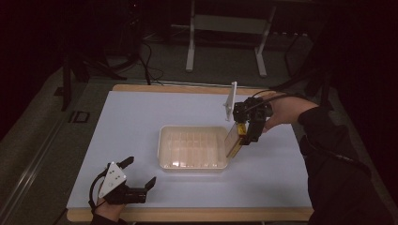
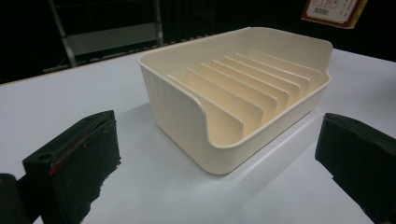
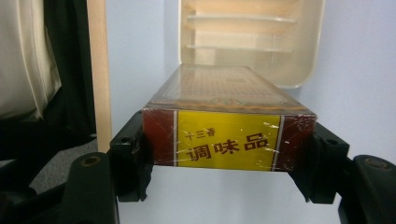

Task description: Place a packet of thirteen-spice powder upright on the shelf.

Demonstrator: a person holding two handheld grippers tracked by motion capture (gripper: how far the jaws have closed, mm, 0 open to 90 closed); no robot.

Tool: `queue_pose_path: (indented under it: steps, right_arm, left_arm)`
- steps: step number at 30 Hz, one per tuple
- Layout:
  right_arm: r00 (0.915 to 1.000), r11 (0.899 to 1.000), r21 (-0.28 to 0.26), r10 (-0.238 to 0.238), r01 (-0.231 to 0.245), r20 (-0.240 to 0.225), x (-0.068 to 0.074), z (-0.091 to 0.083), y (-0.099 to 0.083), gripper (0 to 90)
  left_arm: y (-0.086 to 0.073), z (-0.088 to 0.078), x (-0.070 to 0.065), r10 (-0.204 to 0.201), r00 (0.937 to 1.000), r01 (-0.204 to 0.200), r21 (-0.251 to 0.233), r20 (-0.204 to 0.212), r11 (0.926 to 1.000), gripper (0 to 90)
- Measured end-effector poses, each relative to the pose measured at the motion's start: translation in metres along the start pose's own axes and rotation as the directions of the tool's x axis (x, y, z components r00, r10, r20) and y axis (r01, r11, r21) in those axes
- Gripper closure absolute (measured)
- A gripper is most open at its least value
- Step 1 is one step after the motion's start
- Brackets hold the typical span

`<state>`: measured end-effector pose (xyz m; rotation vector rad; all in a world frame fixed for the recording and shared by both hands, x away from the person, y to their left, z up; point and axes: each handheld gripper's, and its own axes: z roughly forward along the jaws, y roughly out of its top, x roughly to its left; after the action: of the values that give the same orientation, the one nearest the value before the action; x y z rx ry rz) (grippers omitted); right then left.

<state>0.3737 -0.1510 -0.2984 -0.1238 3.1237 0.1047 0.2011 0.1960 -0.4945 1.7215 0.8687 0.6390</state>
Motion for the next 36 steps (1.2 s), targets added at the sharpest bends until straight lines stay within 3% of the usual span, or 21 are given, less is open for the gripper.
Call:
queue_pose_path:
  steps: [10,20,36]
  right_arm:
    - [1.0,0.999,-0.033,0.003,-0.003,0.007,-0.005,0.001,0.018,32.0]
    - [0.9999,0.995,-0.101,-0.014,0.013,-0.006,-0.012,0.008,0.035,32.0]
    - [0.9992,0.977,-0.211,-0.021,0.014,-0.033,-0.024,0.024,0.06,32.0]
  left_arm:
    - [0.0,0.0,0.0,-0.001,1.0,0.001,-0.004,0.002,1.0,0.0]
    - [0.0,-0.001,0.0,0.004,1.0,-0.004,-0.004,0.004,1.0,0.0]
    - [0.0,-0.001,0.0,0.009,0.9999,-0.009,-0.006,0.006,0.9999,0.0]
